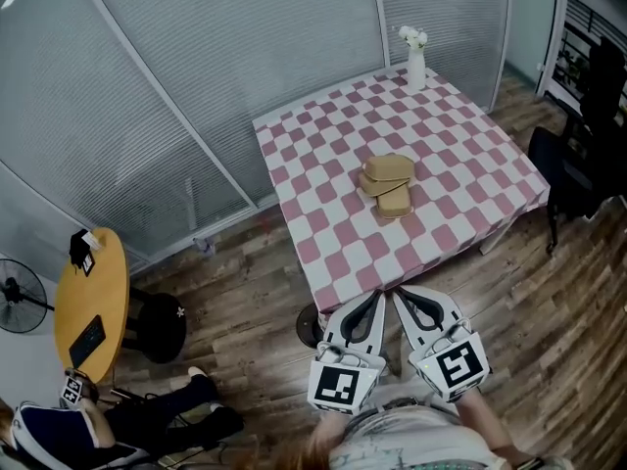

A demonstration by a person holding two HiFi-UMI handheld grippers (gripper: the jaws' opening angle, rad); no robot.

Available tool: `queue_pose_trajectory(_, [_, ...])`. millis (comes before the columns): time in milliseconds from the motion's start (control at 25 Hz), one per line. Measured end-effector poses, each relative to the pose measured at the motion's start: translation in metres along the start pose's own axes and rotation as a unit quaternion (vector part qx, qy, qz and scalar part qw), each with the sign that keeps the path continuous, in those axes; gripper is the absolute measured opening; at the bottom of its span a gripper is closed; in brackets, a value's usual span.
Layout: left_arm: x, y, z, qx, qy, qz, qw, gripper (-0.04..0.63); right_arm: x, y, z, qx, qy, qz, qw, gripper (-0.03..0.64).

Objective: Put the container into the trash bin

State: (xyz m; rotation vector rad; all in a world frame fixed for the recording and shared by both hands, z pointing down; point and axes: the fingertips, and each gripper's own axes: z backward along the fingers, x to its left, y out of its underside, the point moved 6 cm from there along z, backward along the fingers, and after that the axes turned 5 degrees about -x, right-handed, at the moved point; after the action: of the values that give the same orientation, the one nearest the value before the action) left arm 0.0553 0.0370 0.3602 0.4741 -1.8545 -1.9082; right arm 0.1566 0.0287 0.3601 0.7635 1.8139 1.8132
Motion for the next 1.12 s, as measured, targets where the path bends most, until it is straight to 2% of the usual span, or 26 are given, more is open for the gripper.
queue_pose_trajectory(120, [0.01, 0.001, -0.011, 0.01, -0.011, 0.004, 0.9999, 0.006, -0.009, 0.006, -0.015, 0.012, -0.01, 0.001, 1.0, -0.006])
queue_pose_trajectory(240, [0.024, 0.002, -0.029, 0.014, -0.02, -0.002, 0.9997, 0.006, -0.026, 0.006, -0.036, 0.003, -0.018, -0.002, 1.0, -0.006])
queue_pose_trajectory(680, [0.079, -0.012, -0.133, -0.003, -0.054, -0.006, 0.9985, 0.006, -0.117, -0.008, -0.123, -0.02, -0.062, 0.004, 0.998, -0.006])
queue_pose_trajectory(1120, [0.102, -0.004, -0.191, 0.003, -0.088, 0.004, 0.9961, 0.006, -0.171, 0.0, -0.173, -0.014, -0.106, 0.0, 0.994, -0.006])
